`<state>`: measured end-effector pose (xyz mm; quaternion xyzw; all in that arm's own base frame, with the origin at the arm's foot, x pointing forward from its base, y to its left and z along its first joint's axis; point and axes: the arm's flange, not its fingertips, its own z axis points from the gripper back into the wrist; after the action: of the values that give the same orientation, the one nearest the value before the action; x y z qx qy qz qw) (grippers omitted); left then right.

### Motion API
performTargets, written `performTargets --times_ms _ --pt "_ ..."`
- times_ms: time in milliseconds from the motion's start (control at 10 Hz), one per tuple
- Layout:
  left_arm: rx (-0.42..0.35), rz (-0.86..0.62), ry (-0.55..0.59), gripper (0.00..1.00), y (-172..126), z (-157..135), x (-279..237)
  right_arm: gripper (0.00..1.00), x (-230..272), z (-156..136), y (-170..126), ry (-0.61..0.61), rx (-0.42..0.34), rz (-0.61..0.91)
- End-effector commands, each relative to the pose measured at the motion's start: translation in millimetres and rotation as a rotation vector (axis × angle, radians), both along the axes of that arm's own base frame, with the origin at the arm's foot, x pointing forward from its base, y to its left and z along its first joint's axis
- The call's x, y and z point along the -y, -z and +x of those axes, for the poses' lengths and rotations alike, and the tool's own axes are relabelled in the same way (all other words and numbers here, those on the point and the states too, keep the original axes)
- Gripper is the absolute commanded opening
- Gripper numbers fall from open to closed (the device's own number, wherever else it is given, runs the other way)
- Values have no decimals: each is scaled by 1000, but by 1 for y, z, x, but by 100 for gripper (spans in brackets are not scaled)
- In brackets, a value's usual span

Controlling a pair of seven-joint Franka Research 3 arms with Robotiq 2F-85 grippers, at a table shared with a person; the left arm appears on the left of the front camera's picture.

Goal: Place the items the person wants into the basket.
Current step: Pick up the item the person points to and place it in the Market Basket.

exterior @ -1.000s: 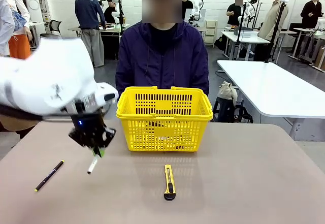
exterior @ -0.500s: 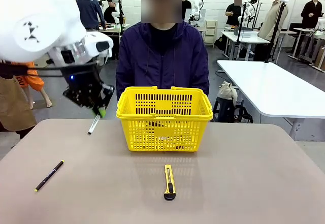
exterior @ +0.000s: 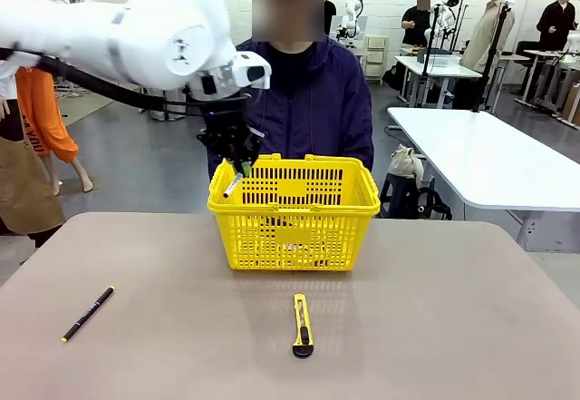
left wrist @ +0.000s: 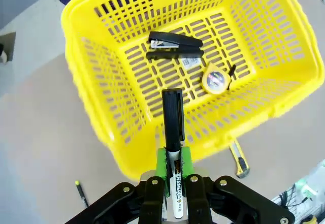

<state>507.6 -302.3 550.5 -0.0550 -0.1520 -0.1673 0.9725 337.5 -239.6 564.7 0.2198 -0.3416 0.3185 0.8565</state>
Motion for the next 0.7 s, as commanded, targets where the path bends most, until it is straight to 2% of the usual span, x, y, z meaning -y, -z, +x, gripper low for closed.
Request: performTargets --times_ms 0,200,300,400,600 --pt "5 55 36 0 -12 30 21 100 0 1 2 -9 24 20" --pt "16 39 33 0 -13 39 30 100 0 1 2 -9 24 20" --pt "14 22 37 0 -14 28 30 100 0 1 2 -9 24 20" --pt "3 30 42 0 1 38 26 100 0 1 2 -9 24 20" --pt "3 30 42 0 1 38 26 100 0 1 2 -9 24 20"
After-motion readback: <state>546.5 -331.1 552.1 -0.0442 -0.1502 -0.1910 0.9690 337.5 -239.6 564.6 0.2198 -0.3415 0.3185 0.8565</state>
